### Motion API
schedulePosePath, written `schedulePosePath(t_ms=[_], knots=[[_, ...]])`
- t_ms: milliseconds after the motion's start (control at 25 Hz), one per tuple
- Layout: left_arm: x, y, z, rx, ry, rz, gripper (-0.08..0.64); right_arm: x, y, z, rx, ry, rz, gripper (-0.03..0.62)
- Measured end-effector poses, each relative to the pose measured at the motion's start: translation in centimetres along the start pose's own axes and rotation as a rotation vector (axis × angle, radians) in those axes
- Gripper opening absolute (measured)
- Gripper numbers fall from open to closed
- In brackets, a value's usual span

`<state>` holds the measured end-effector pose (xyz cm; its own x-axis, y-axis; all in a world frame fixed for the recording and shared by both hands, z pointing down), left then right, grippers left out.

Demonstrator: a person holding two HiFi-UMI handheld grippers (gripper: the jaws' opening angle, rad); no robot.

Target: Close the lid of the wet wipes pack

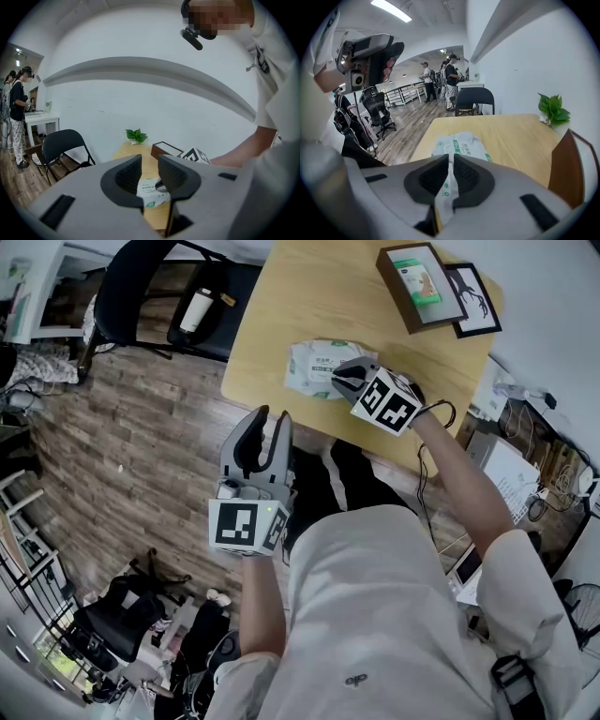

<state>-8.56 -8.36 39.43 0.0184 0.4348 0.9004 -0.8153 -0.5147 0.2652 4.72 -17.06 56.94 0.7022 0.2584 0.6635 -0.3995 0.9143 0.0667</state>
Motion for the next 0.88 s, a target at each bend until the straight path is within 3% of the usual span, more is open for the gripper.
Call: schedulePosePath(t_ms=[880], knots=[[0.8, -0.2, -0.6, -0.012, 0.011, -0.005, 0.109, 0.6, 1.7, 1.6, -0.021, 0.049, -0.036, 0.028]])
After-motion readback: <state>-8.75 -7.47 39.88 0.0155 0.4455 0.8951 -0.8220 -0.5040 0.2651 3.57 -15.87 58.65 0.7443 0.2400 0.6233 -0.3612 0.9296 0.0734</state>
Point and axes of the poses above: the fingertips, and each gripper's own axes: z forward along the fingers, y to its left, x out of its underside, the point moved 6 cm from there along -z, backward along the fingers, and after that the axes turned 13 degrees about x, right-handed, at the moved point
